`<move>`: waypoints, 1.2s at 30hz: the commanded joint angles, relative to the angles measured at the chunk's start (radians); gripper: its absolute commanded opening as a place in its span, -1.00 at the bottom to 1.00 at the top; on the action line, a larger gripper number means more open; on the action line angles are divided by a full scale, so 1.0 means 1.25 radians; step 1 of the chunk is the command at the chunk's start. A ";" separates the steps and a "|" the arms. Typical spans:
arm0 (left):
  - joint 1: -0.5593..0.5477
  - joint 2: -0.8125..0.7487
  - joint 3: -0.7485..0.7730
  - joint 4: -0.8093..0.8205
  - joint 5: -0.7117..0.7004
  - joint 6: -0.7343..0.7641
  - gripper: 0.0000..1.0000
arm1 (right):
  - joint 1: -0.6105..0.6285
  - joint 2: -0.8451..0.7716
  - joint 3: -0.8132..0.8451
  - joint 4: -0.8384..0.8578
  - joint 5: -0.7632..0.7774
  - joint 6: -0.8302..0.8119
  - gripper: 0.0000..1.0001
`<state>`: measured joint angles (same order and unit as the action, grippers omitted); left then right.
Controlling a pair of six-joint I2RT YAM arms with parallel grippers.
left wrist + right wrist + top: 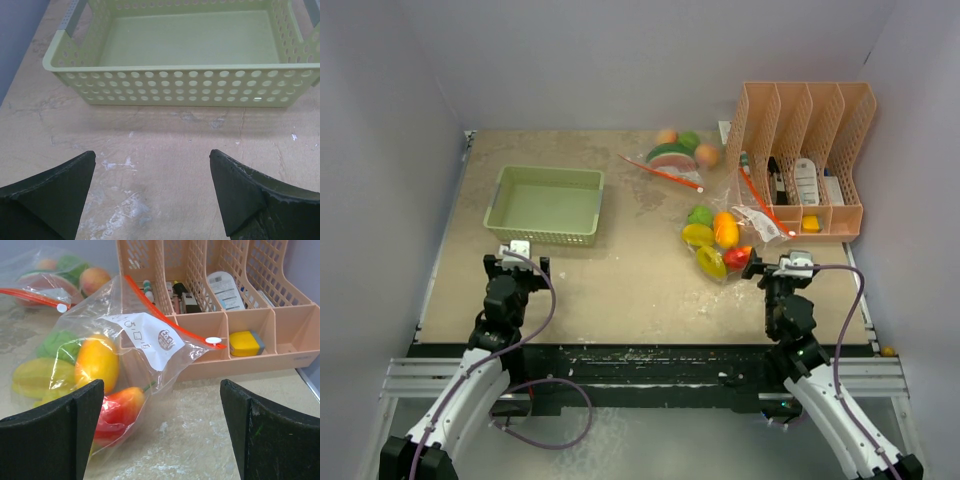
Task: Open the zip-top bag and remove the fake food
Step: Move the bin to the center of the board.
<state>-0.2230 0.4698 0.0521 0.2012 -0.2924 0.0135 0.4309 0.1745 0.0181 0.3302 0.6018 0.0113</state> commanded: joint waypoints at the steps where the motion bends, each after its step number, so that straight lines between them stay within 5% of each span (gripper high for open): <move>1: 0.002 0.006 0.054 -0.002 0.055 0.035 0.98 | -0.001 -0.009 0.037 -0.014 -0.063 -0.030 0.99; 10: 0.002 0.104 0.218 -0.148 0.167 0.073 0.99 | -0.001 0.191 0.326 -0.110 -0.340 -0.165 0.99; 16: 0.002 -0.043 0.255 -0.168 0.311 0.112 0.98 | -0.001 0.202 0.345 -0.041 -0.583 -0.246 0.99; 21: 0.002 -0.154 0.229 -0.011 0.445 0.014 0.98 | -0.001 0.202 0.305 0.100 -0.796 -0.282 0.99; 25: 0.002 -0.107 0.265 0.041 0.482 -0.063 0.98 | -0.001 0.207 0.244 0.299 -0.742 -0.105 0.99; 29: 0.002 0.015 0.396 -0.085 0.540 -0.061 0.98 | 0.000 0.197 0.194 0.416 -0.748 0.011 0.99; 32: 0.002 0.099 0.450 -0.098 0.562 -0.111 0.98 | -0.001 0.175 0.216 0.325 -0.580 0.115 0.99; 34: 0.002 0.140 0.459 -0.050 0.630 -0.154 0.98 | 0.000 0.178 0.269 0.207 -0.330 0.294 0.99; 36: 0.002 0.183 0.446 0.026 0.678 -0.241 0.98 | -0.002 0.212 0.345 0.115 -0.252 0.407 0.99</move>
<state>-0.2230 0.6209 0.5915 0.1089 0.3965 -0.1059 0.4316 0.4046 0.2852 0.6121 -0.0826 0.1589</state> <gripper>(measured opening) 0.991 0.995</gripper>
